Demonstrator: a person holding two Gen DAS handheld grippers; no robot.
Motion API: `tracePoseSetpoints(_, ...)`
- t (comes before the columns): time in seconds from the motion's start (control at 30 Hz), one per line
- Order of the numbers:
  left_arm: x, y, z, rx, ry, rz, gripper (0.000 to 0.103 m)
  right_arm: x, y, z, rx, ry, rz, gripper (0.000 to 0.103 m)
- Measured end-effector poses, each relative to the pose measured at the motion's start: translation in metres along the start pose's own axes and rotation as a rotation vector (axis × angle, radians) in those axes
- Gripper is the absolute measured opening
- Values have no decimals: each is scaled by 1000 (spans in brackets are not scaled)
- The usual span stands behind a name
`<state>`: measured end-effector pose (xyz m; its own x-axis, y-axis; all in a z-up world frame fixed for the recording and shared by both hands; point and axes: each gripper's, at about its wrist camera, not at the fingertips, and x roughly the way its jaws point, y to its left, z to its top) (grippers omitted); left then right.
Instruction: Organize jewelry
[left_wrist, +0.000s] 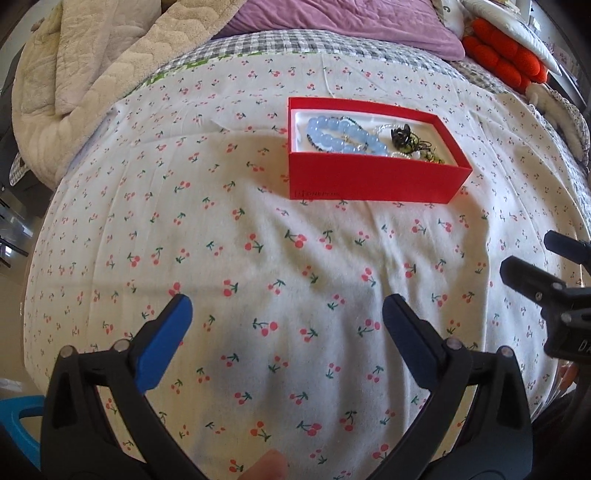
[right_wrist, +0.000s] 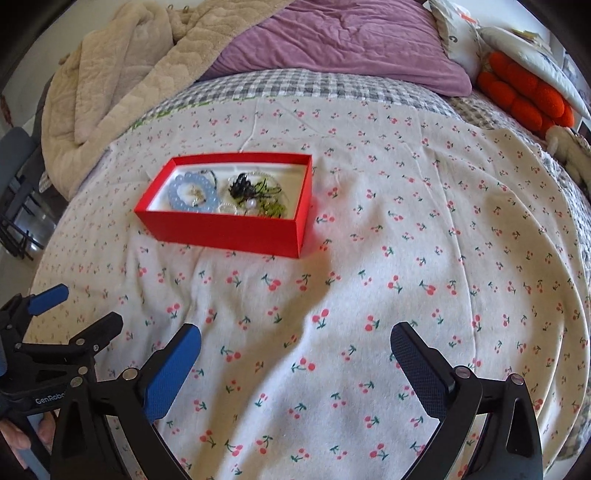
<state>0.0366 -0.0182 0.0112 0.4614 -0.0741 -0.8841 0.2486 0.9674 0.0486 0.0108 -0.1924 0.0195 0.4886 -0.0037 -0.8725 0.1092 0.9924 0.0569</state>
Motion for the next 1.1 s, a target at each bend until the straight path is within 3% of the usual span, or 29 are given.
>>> tracePoseSetpoints(1.1,11,3,0,-24,40,1,102,18,9,-1,-28,53,-25,103)
